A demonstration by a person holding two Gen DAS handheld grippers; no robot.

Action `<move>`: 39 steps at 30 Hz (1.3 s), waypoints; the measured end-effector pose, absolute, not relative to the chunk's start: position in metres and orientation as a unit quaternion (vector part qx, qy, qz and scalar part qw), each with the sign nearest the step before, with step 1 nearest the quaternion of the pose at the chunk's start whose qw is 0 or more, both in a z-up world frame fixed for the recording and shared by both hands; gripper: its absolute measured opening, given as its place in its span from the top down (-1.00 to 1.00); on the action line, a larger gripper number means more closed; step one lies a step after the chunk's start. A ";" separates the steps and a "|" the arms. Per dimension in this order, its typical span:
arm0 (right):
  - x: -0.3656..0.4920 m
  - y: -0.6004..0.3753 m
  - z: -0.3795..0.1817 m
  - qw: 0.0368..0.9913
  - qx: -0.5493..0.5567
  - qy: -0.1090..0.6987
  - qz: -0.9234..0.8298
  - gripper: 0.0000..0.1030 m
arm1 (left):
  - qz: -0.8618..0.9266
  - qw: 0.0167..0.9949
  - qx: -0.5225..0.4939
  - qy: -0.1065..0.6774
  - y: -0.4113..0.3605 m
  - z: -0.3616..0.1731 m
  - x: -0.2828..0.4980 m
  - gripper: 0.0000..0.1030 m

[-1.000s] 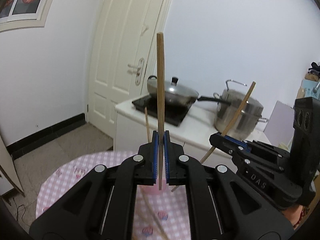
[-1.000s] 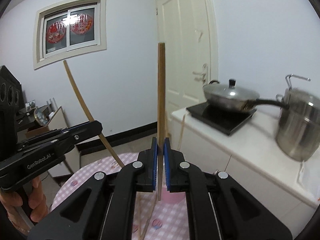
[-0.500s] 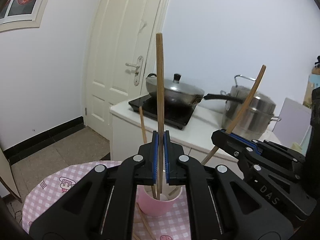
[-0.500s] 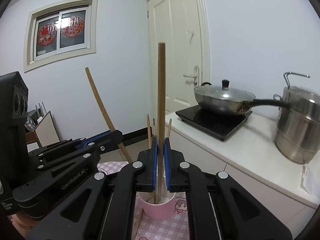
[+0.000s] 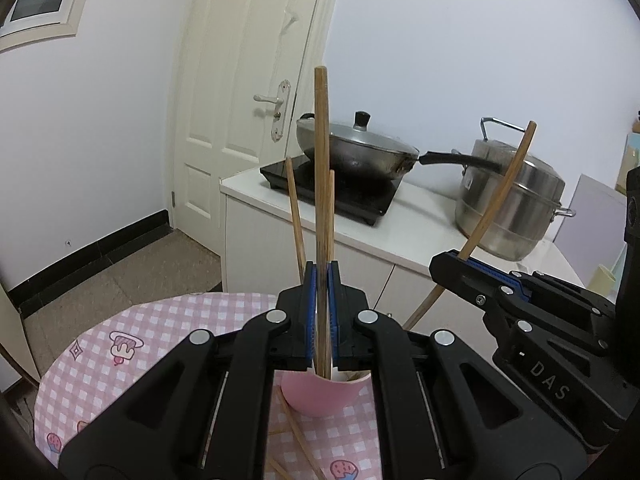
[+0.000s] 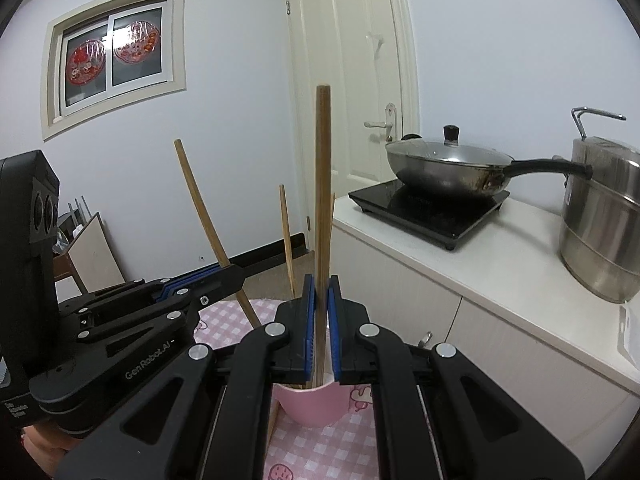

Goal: Organize utensils
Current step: 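Lift both held chopsticks upright and carry them above the pink cup, then open the right tool then the left tool to drop chopsticks into the cup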

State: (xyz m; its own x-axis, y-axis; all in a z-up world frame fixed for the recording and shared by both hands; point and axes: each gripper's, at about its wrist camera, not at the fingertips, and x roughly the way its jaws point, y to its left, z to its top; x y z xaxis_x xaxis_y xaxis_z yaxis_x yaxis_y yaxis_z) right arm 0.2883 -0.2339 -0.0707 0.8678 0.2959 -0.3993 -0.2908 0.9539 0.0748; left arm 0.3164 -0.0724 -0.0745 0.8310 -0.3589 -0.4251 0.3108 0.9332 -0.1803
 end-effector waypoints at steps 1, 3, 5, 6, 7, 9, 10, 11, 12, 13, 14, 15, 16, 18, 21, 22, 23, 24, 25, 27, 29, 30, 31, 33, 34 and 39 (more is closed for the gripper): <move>0.289 -0.235 -0.072 0.966 0.007 0.209 0.151 0.90 | -0.176 0.954 -0.052 0.236 -0.072 -0.076 0.317 0.88; 0.288 -0.236 -0.075 0.965 0.009 0.213 0.150 0.90 | -0.177 0.953 -0.048 0.242 -0.073 -0.079 0.316 0.88; 0.288 -0.236 -0.079 0.964 0.011 0.218 0.150 0.90 | -0.178 0.951 -0.046 0.248 -0.073 -0.082 0.317 0.88; 0.287 -0.235 -0.080 0.964 0.011 0.221 0.149 0.90 | -0.179 0.950 -0.045 0.251 -0.073 -0.084 0.318 0.88; 0.287 -0.235 -0.082 0.963 0.011 0.223 0.149 0.90 | -0.181 0.949 -0.044 0.256 -0.074 -0.086 0.318 0.88; 0.288 -0.234 -0.084 0.962 0.011 0.229 0.147 0.90 | -0.190 0.945 -0.041 0.261 -0.075 -0.089 0.318 0.88; 0.288 -0.234 -0.085 0.961 0.012 0.233 0.148 0.90 | -0.189 0.946 -0.038 0.261 -0.076 -0.090 0.317 0.88; 0.289 -0.234 -0.087 0.961 0.013 0.235 0.147 0.90 | -0.189 0.945 -0.034 0.265 -0.077 -0.091 0.317 0.88; 0.289 -0.235 -0.089 0.960 0.015 0.238 0.146 0.90 | -0.190 0.943 -0.034 0.270 -0.078 -0.093 0.317 0.88; 0.289 -0.235 -0.090 0.960 0.016 0.240 0.146 0.90 | -0.191 0.943 -0.035 0.271 -0.078 -0.093 0.317 0.88; 0.289 -0.236 -0.091 0.959 0.018 0.244 0.146 0.90 | -0.191 0.943 -0.036 0.271 -0.078 -0.093 0.316 0.87; 0.289 -0.236 -0.092 0.958 0.020 0.246 0.145 0.90 | -0.192 0.943 -0.035 0.271 -0.078 -0.093 0.315 0.87; 0.288 -0.237 -0.093 0.958 0.021 0.247 0.145 0.90 | -0.192 0.942 -0.034 0.272 -0.078 -0.093 0.314 0.87; 0.287 -0.239 -0.094 0.957 0.025 0.250 0.144 0.90 | -0.191 0.941 -0.034 0.276 -0.077 -0.093 0.312 0.87; 0.285 -0.242 -0.093 0.957 0.030 0.251 0.144 0.88 | -0.187 0.940 -0.035 0.282 -0.077 -0.093 0.311 0.87; 0.284 -0.243 -0.092 0.957 0.031 0.251 0.144 0.88 | -0.185 0.940 -0.035 0.283 -0.076 -0.093 0.311 0.87; 0.284 -0.243 -0.091 0.957 0.032 0.251 0.144 0.88 | -0.184 0.940 -0.035 0.284 -0.076 -0.093 0.310 0.87; 0.282 -0.243 -0.090 0.957 0.032 0.250 0.143 0.88 | -0.185 0.940 -0.035 0.285 -0.076 -0.092 0.309 0.87; 0.280 -0.244 -0.089 0.957 0.032 0.249 0.143 0.83 | -0.187 0.939 -0.036 0.286 -0.076 -0.091 0.307 0.87; 0.276 -0.245 -0.086 0.958 0.033 0.247 0.144 0.74 | -0.188 0.939 -0.036 0.286 -0.076 -0.089 0.304 0.87; 0.271 -0.245 -0.082 0.958 0.035 0.244 0.144 0.65 | -0.190 0.939 -0.037 0.286 -0.076 -0.086 0.301 0.87; 0.268 -0.246 -0.080 0.959 0.036 0.242 0.144 0.59 | -0.189 0.939 -0.037 0.285 -0.076 -0.084 0.300 0.87; 0.267 -0.246 -0.078 0.959 0.036 0.240 0.144 0.54 | -0.189 0.939 -0.038 0.284 -0.076 -0.083 0.298 0.87; 0.261 -0.247 -0.073 0.960 0.038 0.236 0.144 0.50 | -0.188 0.938 -0.039 0.287 -0.075 -0.079 0.294 0.87; 0.257 -0.247 -0.071 0.961 0.039 0.233 0.144 0.47 | -0.188 0.939 -0.039 0.287 -0.074 -0.078 0.292 0.87; 0.242 -0.249 -0.062 0.963 0.040 0.224 0.147 0.41 | -0.183 0.939 -0.043 0.287 -0.067 -0.072 0.277 0.87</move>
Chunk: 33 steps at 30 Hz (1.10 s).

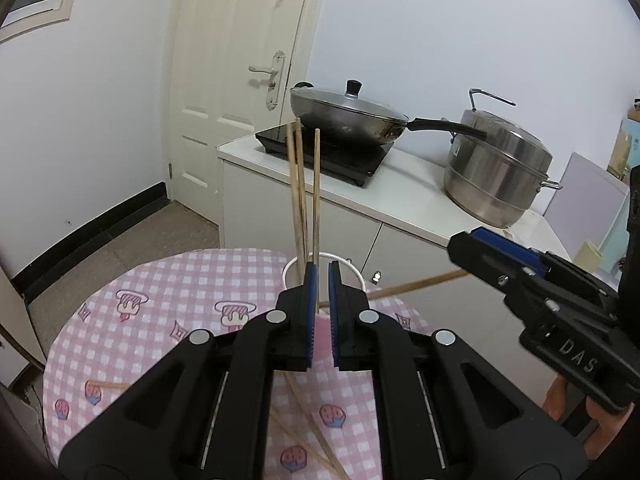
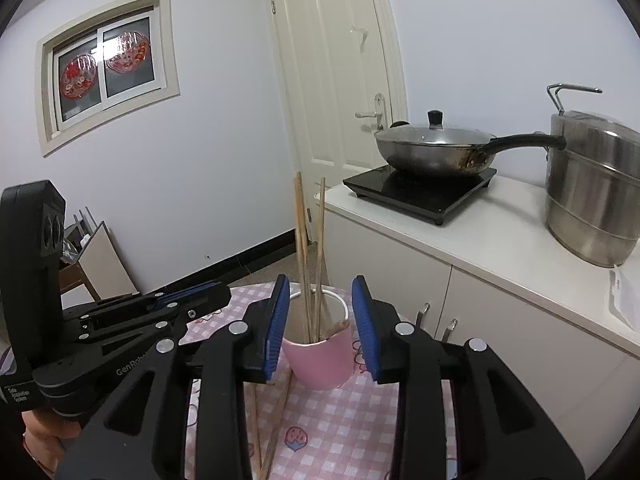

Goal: Organize utensils
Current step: 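Open the right tool then the left tool to drop chopsticks into the cup, then lower the left tool to the pile and grasp another chopstick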

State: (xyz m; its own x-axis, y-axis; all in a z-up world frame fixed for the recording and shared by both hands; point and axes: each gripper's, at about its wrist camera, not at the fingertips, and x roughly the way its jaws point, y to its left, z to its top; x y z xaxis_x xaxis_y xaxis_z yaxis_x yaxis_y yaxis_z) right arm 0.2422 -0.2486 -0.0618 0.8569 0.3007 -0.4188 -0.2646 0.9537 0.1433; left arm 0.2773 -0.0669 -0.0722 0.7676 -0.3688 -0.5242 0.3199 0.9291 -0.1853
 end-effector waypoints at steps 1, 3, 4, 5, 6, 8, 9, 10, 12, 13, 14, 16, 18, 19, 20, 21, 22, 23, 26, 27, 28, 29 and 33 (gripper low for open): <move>0.238 -0.248 -0.060 0.963 0.039 0.222 0.147 0.40 | -0.178 0.940 -0.043 0.287 -0.064 -0.071 0.272 0.87; 0.229 -0.248 -0.058 0.965 0.035 0.216 0.145 0.38 | -0.172 0.942 -0.043 0.285 -0.059 -0.070 0.262 0.87; 0.224 -0.248 -0.056 0.966 0.034 0.213 0.144 0.36 | -0.168 0.943 -0.042 0.284 -0.056 -0.069 0.257 0.87; 0.220 -0.248 -0.056 0.966 0.033 0.210 0.143 0.36 | -0.165 0.944 -0.041 0.283 -0.054 -0.069 0.254 0.87; 0.215 -0.248 -0.055 0.967 0.034 0.207 0.144 0.35 | -0.161 0.945 -0.040 0.281 -0.052 -0.069 0.249 0.87; 0.207 -0.249 -0.055 0.968 0.035 0.204 0.144 0.33 | -0.154 0.948 -0.041 0.277 -0.046 -0.068 0.237 0.87; 0.204 -0.249 -0.055 0.968 0.034 0.203 0.144 0.32 | -0.152 0.949 -0.040 0.275 -0.043 -0.068 0.233 0.87; 0.199 -0.248 -0.054 0.968 0.033 0.201 0.145 0.32 | -0.148 0.950 -0.039 0.271 -0.040 -0.067 0.226 0.87; 0.190 -0.247 -0.055 0.970 0.029 0.197 0.143 0.29 | -0.145 0.951 -0.038 0.271 -0.034 -0.066 0.216 0.87; 0.185 -0.247 -0.055 0.970 0.028 0.195 0.142 0.26 | -0.144 0.951 -0.039 0.270 -0.032 -0.066 0.212 0.87; 0.181 -0.246 -0.056 0.970 0.028 0.193 0.144 0.25 | -0.141 0.952 -0.041 0.267 -0.028 -0.067 0.206 0.87; 0.174 -0.244 -0.059 0.970 0.026 0.193 0.145 0.24 | -0.136 0.953 -0.043 0.266 -0.021 -0.068 0.197 0.65; 0.169 -0.241 -0.063 0.969 0.023 0.196 0.146 0.23 | -0.125 0.956 -0.050 0.262 -0.012 -0.070 0.186 -0.34; 0.167 -0.240 -0.066 0.969 0.022 0.198 0.147 0.23 | -0.117 0.959 -0.052 0.252 -0.009 -0.071 0.181 -0.34; 0.165 -0.238 -0.069 0.968 0.021 0.200 0.148 0.23 | -0.107 0.962 -0.045 0.247 -0.006 -0.072 0.176 -0.34; 0.164 -0.236 -0.073 0.967 0.019 0.204 0.150 0.23 | -0.100 0.962 -0.035 0.251 -0.004 -0.074 0.174 -0.34; 0.163 -0.233 -0.078 0.966 0.017 0.208 0.151 0.23 | -0.096 0.962 -0.033 0.254 -0.002 -0.077 0.172 -0.34; 0.162 -0.231 -0.082 0.965 0.017 0.212 0.152 0.23 | -0.095 0.961 -0.033 0.257 0.000 -0.079 0.170 -0.34; 0.162 -0.226 -0.093 0.961 0.019 0.226 0.157 0.22 | -0.093 0.957 -0.046 0.271 0.011 -0.089 0.166 -0.34; 0.162 -0.223 -0.097 0.960 0.018 0.231 0.158 0.23 | -0.092 0.956 -0.050 0.275 0.014 -0.092 0.166 -0.34; 0.163 -0.220 -0.102 0.958 0.018 0.237 0.160 0.22 | -0.092 0.953 -0.055 0.283 0.018 -0.097 0.167 -0.34; 0.163 -0.218 -0.106 0.957 0.018 0.242 0.161 0.22 | -0.091 0.951 -0.058 0.290 0.020 -0.102 0.169 -0.34; 0.167 -0.211 -0.123 0.950 0.016 0.263 0.166 0.22 | -0.088 0.942 -0.065 0.319 0.029 -0.121 0.175 -0.34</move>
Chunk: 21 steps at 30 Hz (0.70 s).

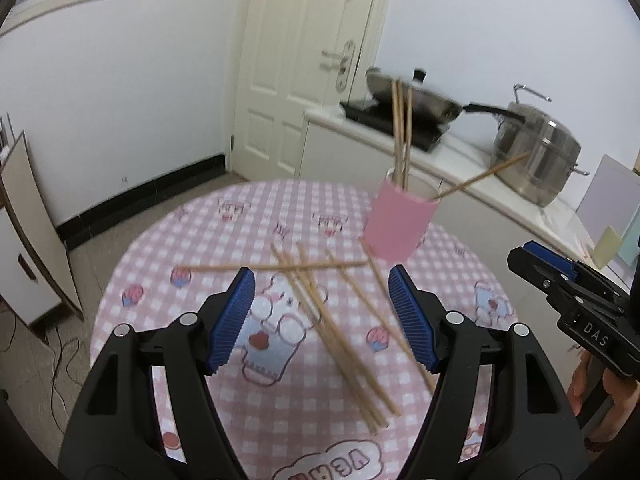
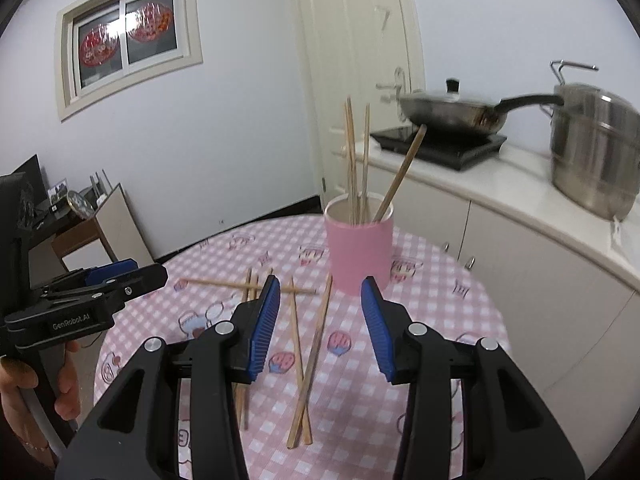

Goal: Organize utensils
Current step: 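Lower the left tool to the pile and grasp another chopstick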

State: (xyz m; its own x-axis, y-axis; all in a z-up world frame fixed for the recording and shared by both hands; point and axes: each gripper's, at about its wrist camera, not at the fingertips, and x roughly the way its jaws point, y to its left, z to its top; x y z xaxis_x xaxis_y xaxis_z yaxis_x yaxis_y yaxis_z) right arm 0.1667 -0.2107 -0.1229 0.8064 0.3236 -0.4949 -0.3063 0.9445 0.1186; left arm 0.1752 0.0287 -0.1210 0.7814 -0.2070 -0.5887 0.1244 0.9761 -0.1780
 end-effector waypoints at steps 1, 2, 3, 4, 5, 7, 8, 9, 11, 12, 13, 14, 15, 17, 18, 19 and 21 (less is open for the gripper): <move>0.169 -0.209 -0.127 0.948 0.016 0.269 0.167 0.22 | -0.088 0.937 -0.070 0.331 0.032 -0.128 0.178 -0.34; 0.170 -0.208 -0.131 0.947 0.016 0.274 0.167 0.22 | -0.090 0.934 -0.073 0.339 0.033 -0.134 0.180 -0.34; 0.171 -0.206 -0.135 0.945 0.015 0.279 0.167 0.22 | -0.091 0.929 -0.076 0.350 0.034 -0.141 0.183 -0.34; 0.173 -0.204 -0.140 0.943 0.014 0.286 0.168 0.22 | -0.091 0.926 -0.079 0.358 0.035 -0.147 0.184 -0.34; 0.175 -0.203 -0.145 0.942 0.013 0.291 0.168 0.22 | -0.091 0.921 -0.083 0.370 0.036 -0.154 0.188 -0.34; 0.178 -0.201 -0.152 0.939 0.011 0.300 0.170 0.22 | -0.093 0.914 -0.086 0.386 0.034 -0.165 0.194 -0.33; 0.181 -0.200 -0.156 0.936 0.011 0.306 0.171 0.22 | -0.092 0.911 -0.086 0.394 0.034 -0.171 0.198 -0.33; 0.183 -0.200 -0.160 0.934 0.010 0.311 0.173 0.22 | -0.089 0.909 -0.085 0.398 0.033 -0.175 0.201 -0.33; 0.187 -0.199 -0.168 0.931 0.009 0.321 0.174 0.23 | -0.078 0.905 -0.080 0.411 0.032 -0.186 0.210 -0.26; 0.190 -0.199 -0.171 0.929 0.009 0.327 0.176 0.22 | -0.074 0.901 -0.080 0.421 0.031 -0.192 0.215 -0.22; 0.192 -0.199 -0.175 0.927 0.009 0.332 0.176 0.22 | -0.074 0.897 -0.083 0.428 0.032 -0.196 0.219 -0.21; 0.195 -0.200 -0.178 0.926 0.009 0.335 0.176 0.22 | -0.074 0.894 -0.087 0.433 0.031 -0.201 0.224 -0.21; 0.198 -0.201 -0.181 0.924 0.009 0.339 0.177 0.22 | -0.071 0.892 -0.084 0.438 0.030 -0.205 0.228 -0.20; 0.205 -0.202 -0.186 0.921 0.010 0.348 0.178 0.22 | -0.066 0.890 -0.075 0.446 0.028 -0.212 0.235 -0.20; 0.207 -0.202 -0.189 0.919 0.010 0.351 0.178 0.22 | -0.066 0.889 -0.073 0.448 0.027 -0.214 0.237 -0.19; 0.210 -0.202 -0.190 0.918 0.010 0.353 0.178 0.22 | -0.063 0.888 -0.069 0.451 0.027 -0.217 0.240 -0.19; 0.215 -0.203 -0.194 0.916 0.012 0.360 0.179 0.22 | -0.055 0.886 -0.059 0.457 0.025 -0.223 0.245 -0.19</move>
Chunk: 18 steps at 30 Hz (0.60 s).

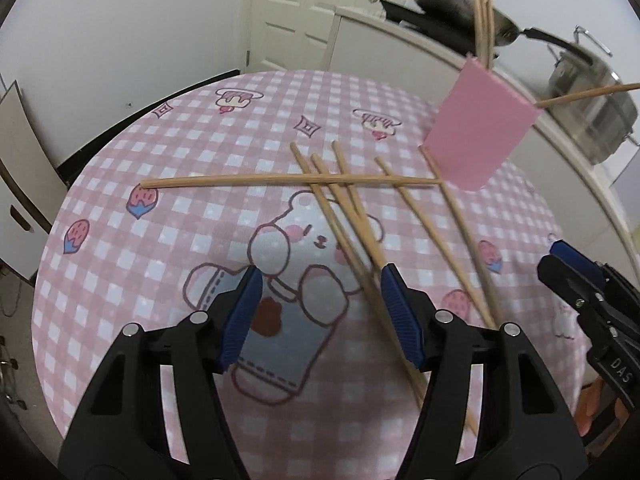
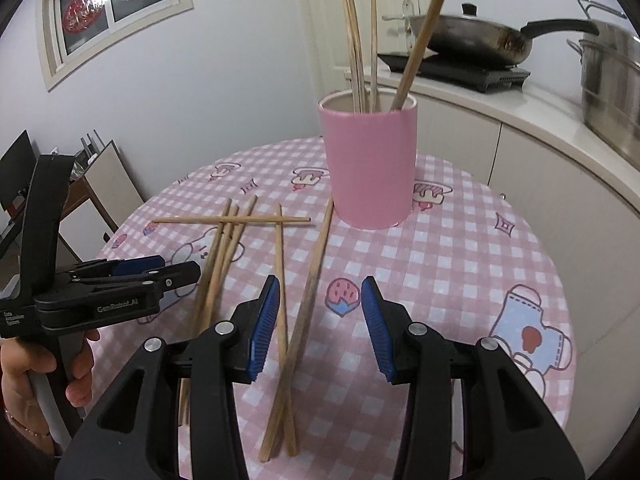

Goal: Organize utensils
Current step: 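Lower the left tool to the pile and grasp another chopstick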

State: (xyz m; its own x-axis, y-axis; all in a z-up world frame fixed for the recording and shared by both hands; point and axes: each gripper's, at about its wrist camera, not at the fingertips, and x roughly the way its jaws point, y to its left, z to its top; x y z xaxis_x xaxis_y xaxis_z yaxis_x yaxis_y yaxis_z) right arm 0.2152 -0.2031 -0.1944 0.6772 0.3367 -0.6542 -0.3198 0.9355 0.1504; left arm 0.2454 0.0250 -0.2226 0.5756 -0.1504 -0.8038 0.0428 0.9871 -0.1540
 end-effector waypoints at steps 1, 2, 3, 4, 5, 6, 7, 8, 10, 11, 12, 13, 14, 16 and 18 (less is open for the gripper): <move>0.218 -0.204 -0.196 0.915 0.013 0.362 0.180 0.22 | -0.053 0.885 -0.057 0.460 0.025 -0.224 0.247 -0.19; 0.220 -0.203 -0.198 0.914 0.013 0.364 0.181 0.22 | -0.050 0.884 -0.054 0.462 0.025 -0.226 0.250 -0.19; 0.222 -0.203 -0.199 0.913 0.014 0.365 0.182 0.22 | -0.047 0.885 -0.050 0.460 0.024 -0.227 0.251 -0.19; 0.224 -0.203 -0.200 0.912 0.014 0.366 0.183 0.22 | -0.045 0.886 -0.047 0.460 0.024 -0.226 0.252 -0.19; 0.226 -0.202 -0.201 0.912 0.014 0.367 0.183 0.21 | -0.045 0.886 -0.045 0.460 0.024 -0.226 0.254 -0.19; 0.228 -0.202 -0.202 0.911 0.015 0.369 0.184 0.20 | -0.043 0.885 -0.044 0.461 0.023 -0.226 0.257 -0.19; 0.229 -0.202 -0.202 0.910 0.015 0.369 0.186 0.20 | -0.042 0.885 -0.043 0.462 0.023 -0.226 0.259 -0.19; 0.231 -0.202 -0.203 0.910 0.015 0.370 0.187 0.20 | -0.041 0.884 -0.041 0.463 0.022 -0.226 0.262 -0.19; 0.233 -0.202 -0.204 0.909 0.015 0.371 0.189 0.20 | -0.033 0.883 -0.031 0.468 0.019 -0.227 0.266 -0.19; 0.233 -0.202 -0.204 0.909 0.015 0.372 0.189 0.19 | -0.030 0.883 -0.024 0.468 0.017 -0.228 0.267 -0.19; 0.234 -0.202 -0.204 0.908 0.015 0.372 0.190 0.19 | -0.026 0.883 -0.014 0.469 0.015 -0.229 0.268 -0.19; 0.235 -0.201 -0.204 0.908 0.014 0.373 0.190 0.19 | -0.024 0.883 -0.007 0.469 0.013 -0.230 0.268 -0.19; 0.236 -0.202 -0.204 0.908 0.014 0.373 0.191 0.18 | -0.022 0.883 0.002 0.469 0.012 -0.231 0.268 -0.18; 0.237 -0.202 -0.204 0.908 0.013 0.373 0.191 0.17 | -0.018 0.883 0.015 0.468 0.010 -0.231 0.268 -0.15; 0.238 -0.201 -0.205 0.907 0.012 0.374 0.192 0.17 | -0.016 0.883 0.016 0.469 0.011 -0.231 0.270 -0.12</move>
